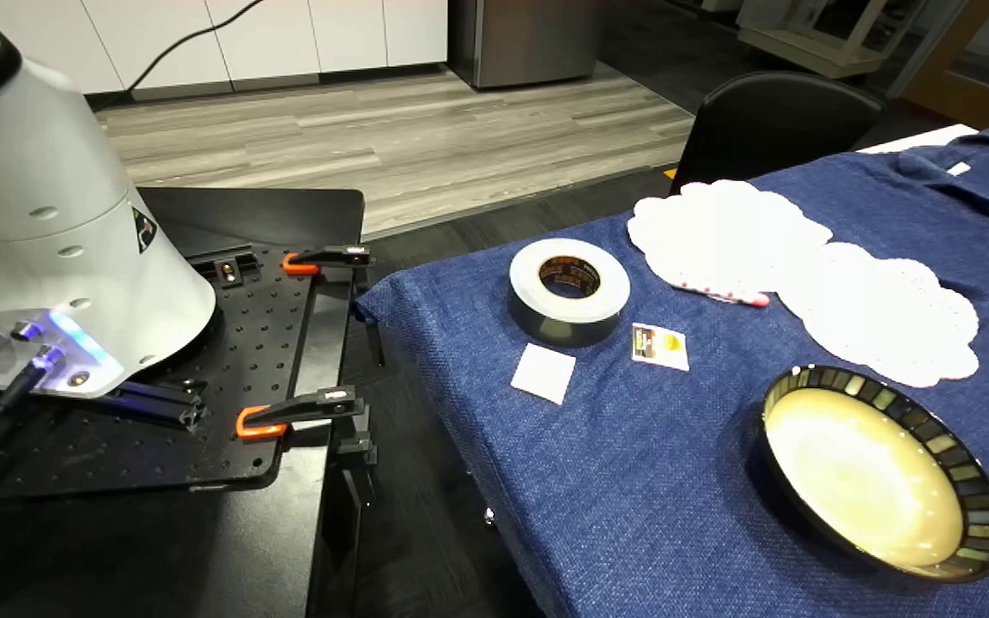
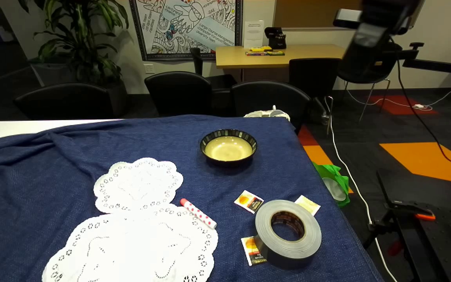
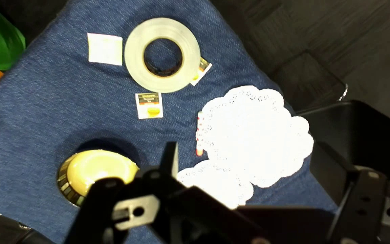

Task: Put the marker in the bowl

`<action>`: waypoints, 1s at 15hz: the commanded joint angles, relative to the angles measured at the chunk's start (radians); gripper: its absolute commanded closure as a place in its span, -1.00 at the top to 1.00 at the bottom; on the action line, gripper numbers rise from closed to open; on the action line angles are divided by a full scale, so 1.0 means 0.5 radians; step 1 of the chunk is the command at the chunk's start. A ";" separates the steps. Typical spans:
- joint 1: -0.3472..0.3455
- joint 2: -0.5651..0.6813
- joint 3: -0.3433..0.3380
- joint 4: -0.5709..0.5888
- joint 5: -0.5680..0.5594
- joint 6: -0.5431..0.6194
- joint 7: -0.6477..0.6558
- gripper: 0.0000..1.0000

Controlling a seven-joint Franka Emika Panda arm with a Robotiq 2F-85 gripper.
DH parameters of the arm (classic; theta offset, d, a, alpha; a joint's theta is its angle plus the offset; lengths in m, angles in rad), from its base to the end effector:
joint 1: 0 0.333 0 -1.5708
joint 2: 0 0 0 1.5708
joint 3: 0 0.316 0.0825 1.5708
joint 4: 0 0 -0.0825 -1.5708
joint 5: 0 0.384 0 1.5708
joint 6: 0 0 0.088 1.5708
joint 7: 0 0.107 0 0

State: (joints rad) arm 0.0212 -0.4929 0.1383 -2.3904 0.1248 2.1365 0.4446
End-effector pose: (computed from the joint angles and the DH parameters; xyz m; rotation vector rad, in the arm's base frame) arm 0.4181 0.0781 0.5201 -2.9651 0.5214 -0.3211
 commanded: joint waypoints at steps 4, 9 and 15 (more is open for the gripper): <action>-0.072 0.680 0.060 0.346 -0.117 0.328 0.242 1.00; -0.028 1.081 -0.044 0.554 -0.217 0.364 0.197 1.00; 0.018 1.422 -0.159 0.692 -0.213 0.376 0.123 1.00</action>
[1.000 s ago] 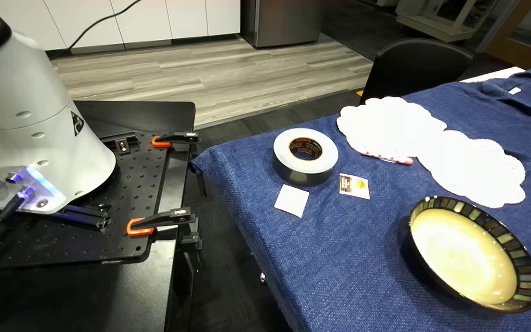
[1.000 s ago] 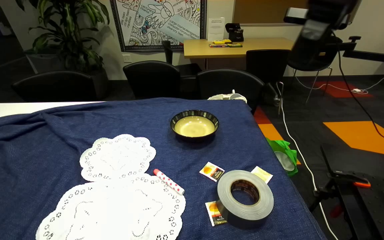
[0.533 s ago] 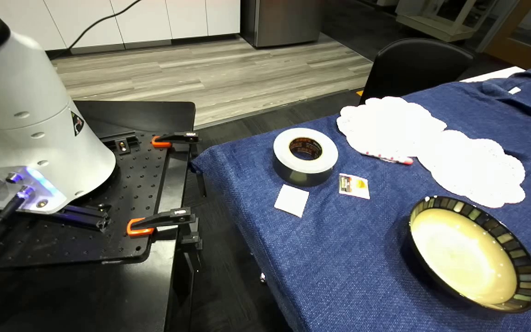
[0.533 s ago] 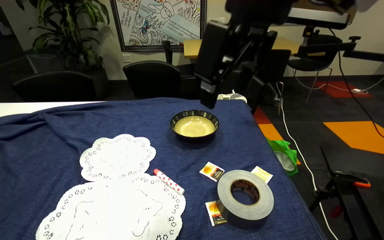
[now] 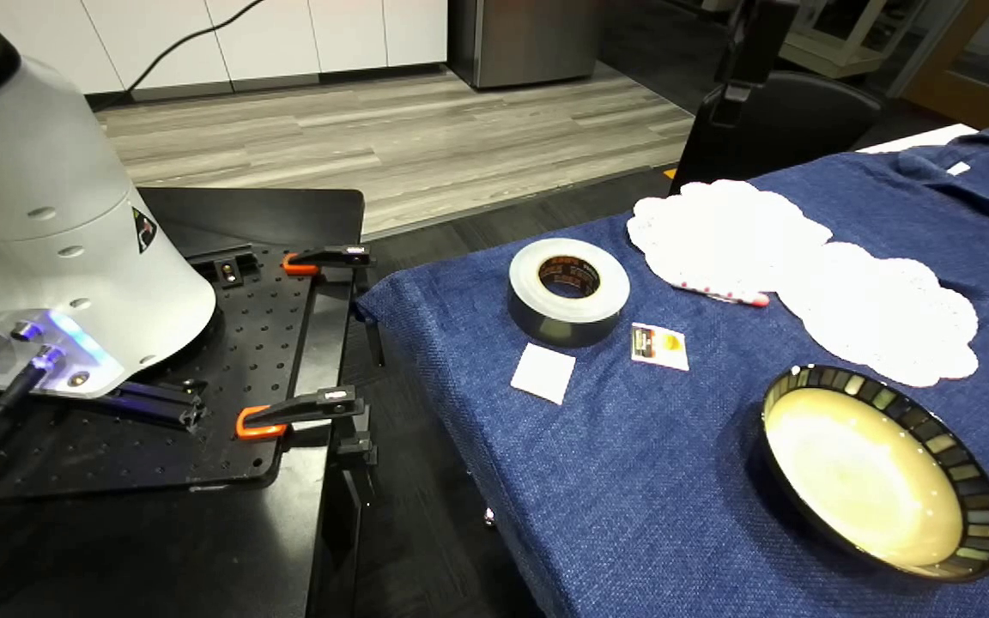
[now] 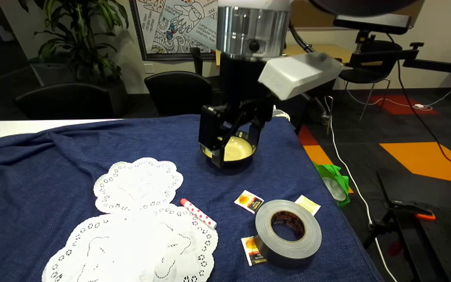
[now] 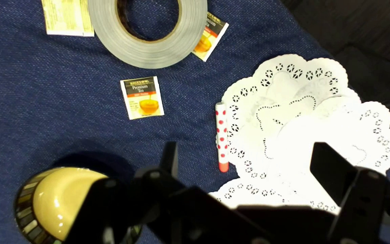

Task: Put the marker in the bowl

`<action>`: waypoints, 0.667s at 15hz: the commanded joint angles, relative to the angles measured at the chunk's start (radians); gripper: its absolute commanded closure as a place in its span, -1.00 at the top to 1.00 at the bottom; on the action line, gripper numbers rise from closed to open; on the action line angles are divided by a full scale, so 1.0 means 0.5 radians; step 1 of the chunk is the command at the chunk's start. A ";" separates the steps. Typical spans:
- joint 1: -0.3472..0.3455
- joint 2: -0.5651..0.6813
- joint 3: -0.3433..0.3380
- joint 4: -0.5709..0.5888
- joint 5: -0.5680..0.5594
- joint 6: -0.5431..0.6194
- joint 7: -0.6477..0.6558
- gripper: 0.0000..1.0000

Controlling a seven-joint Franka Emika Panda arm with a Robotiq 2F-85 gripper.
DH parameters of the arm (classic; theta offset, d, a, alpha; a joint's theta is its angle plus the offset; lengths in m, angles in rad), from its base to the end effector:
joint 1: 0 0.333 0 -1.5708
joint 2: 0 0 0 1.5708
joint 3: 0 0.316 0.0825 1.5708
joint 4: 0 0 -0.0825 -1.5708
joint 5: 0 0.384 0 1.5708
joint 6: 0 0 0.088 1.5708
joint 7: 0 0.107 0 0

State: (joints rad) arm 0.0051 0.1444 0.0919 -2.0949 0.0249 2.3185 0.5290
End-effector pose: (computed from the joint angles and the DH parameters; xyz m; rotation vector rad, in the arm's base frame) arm 0.5731 0.0553 0.3612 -3.0072 0.6878 -0.1018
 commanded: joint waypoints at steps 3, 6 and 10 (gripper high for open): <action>0.070 0.131 -0.091 0.058 0.018 -0.003 -0.039 1.00; 0.075 0.153 -0.092 0.083 0.019 -0.003 -0.040 1.00; 0.088 0.249 -0.120 0.176 0.012 0.019 -0.013 1.00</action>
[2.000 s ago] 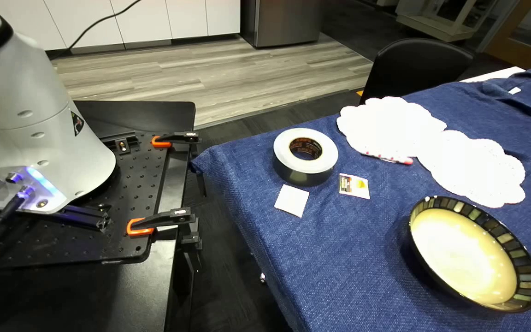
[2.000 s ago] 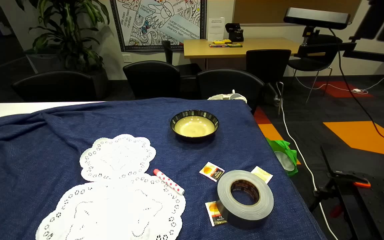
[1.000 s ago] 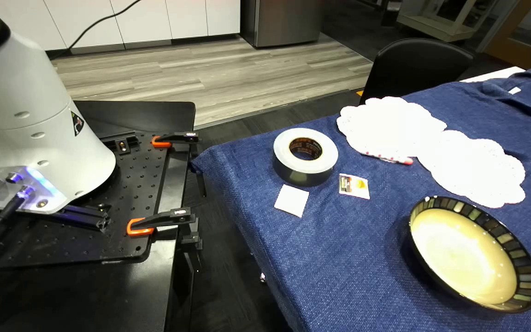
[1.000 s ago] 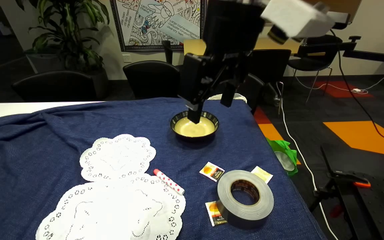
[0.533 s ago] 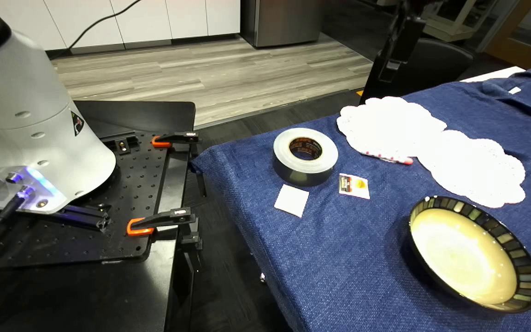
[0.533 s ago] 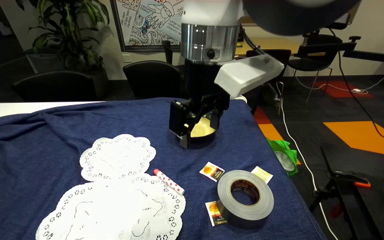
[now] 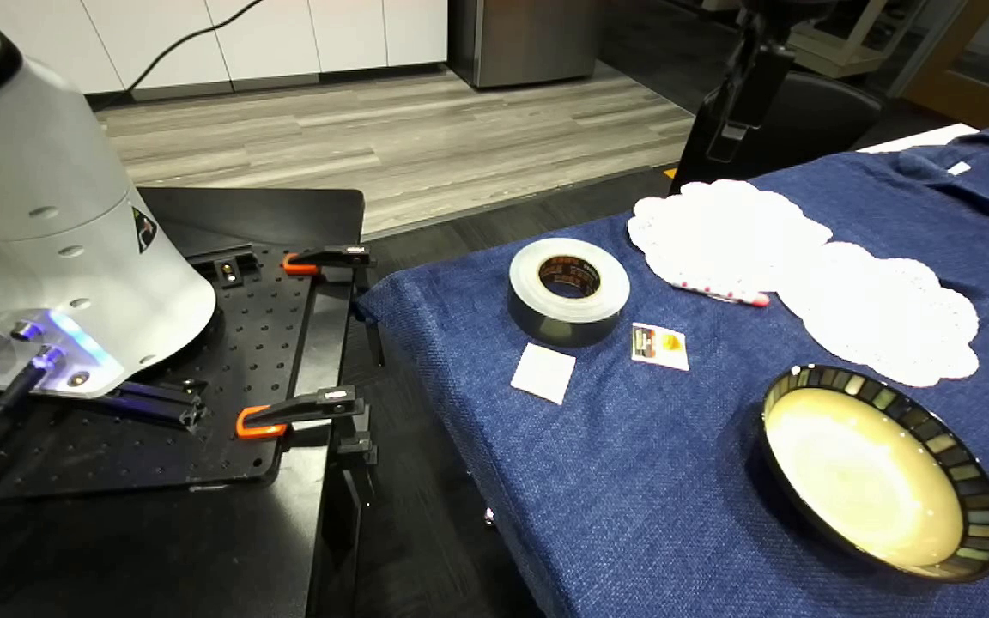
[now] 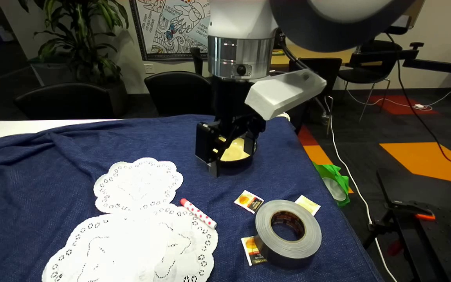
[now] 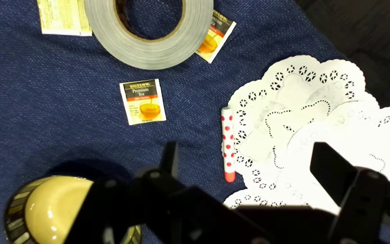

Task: Put the marker in the bowl

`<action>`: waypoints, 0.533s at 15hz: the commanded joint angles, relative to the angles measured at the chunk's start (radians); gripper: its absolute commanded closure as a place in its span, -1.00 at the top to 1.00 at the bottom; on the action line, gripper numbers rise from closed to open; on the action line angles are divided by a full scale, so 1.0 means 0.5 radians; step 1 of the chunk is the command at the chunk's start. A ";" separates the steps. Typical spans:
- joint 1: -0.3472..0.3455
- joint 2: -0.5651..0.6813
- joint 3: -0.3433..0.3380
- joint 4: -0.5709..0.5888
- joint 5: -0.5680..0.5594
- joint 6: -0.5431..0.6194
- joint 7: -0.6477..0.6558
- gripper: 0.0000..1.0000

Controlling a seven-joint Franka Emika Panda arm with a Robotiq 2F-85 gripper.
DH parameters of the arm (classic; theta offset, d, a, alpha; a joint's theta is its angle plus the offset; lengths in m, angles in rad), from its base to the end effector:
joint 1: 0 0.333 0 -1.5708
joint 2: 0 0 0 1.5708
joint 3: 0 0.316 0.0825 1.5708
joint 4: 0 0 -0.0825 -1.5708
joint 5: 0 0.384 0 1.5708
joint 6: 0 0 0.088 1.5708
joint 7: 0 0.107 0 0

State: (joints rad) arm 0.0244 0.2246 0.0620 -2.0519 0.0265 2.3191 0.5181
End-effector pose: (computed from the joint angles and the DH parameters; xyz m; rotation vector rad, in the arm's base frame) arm 0.5869 0.0504 0.3335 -3.0179 0.6926 -0.0480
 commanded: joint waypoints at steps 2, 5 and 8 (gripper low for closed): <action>0.069 0.200 -0.090 0.176 -0.034 0.066 0.028 1.00; 0.098 0.391 -0.135 0.323 -0.058 0.117 0.005 1.00; 0.123 0.591 -0.178 0.490 -0.067 0.119 -0.030 1.00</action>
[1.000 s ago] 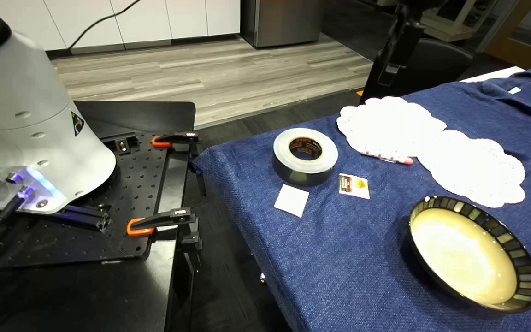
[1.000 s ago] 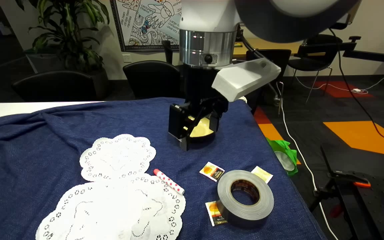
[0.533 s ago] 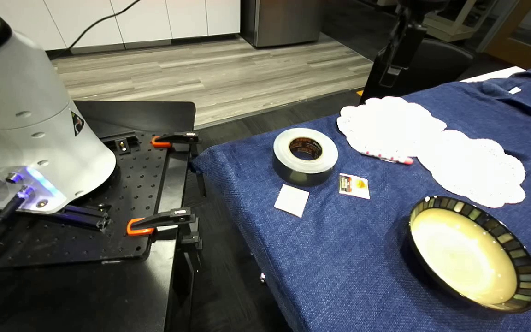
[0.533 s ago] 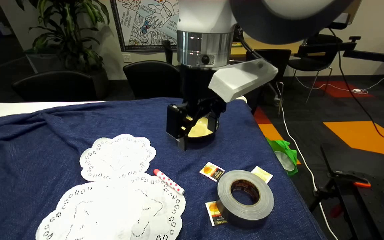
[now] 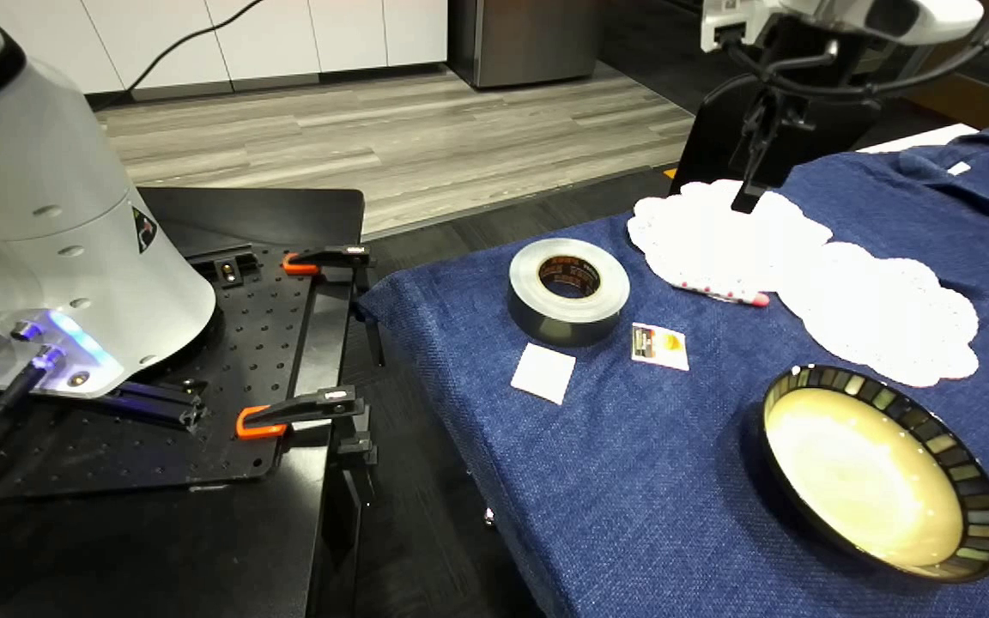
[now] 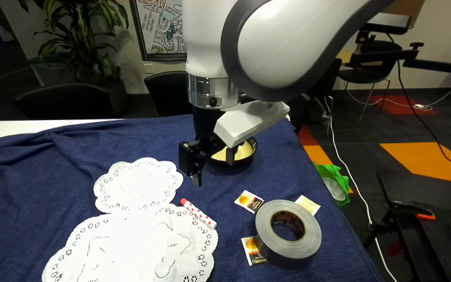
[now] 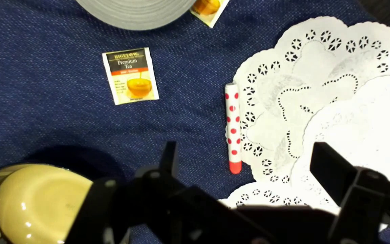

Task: Put the marker in the bowl

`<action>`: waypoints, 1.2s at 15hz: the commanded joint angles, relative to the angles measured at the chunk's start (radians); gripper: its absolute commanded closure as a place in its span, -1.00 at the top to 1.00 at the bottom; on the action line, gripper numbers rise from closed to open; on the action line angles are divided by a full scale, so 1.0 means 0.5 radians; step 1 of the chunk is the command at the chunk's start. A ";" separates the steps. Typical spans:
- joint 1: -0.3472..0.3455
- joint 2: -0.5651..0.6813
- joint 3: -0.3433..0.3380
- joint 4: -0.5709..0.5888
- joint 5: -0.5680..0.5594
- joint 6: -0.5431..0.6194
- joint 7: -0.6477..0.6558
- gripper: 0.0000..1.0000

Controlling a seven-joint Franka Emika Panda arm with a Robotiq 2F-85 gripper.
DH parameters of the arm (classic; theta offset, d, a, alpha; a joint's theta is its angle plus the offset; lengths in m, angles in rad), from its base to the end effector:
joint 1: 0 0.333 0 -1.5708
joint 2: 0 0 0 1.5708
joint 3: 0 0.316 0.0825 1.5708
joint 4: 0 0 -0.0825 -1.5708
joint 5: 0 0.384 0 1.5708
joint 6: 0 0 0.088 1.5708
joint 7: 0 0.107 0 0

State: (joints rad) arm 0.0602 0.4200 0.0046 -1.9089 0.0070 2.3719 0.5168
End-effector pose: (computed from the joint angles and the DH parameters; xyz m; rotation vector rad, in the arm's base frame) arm 0.6309 0.0409 0.2807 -3.0408 0.7078 -0.0613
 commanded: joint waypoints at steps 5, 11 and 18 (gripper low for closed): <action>0.052 0.483 -0.086 0.470 0.007 0.011 -0.133 1.00; 0.048 0.746 -0.094 0.748 0.025 -0.035 -0.194 1.00; 0.046 0.920 -0.101 0.924 0.034 -0.071 -0.189 0.86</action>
State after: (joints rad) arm 0.0744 0.8460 -0.0279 -1.5076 0.0063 2.3757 0.4523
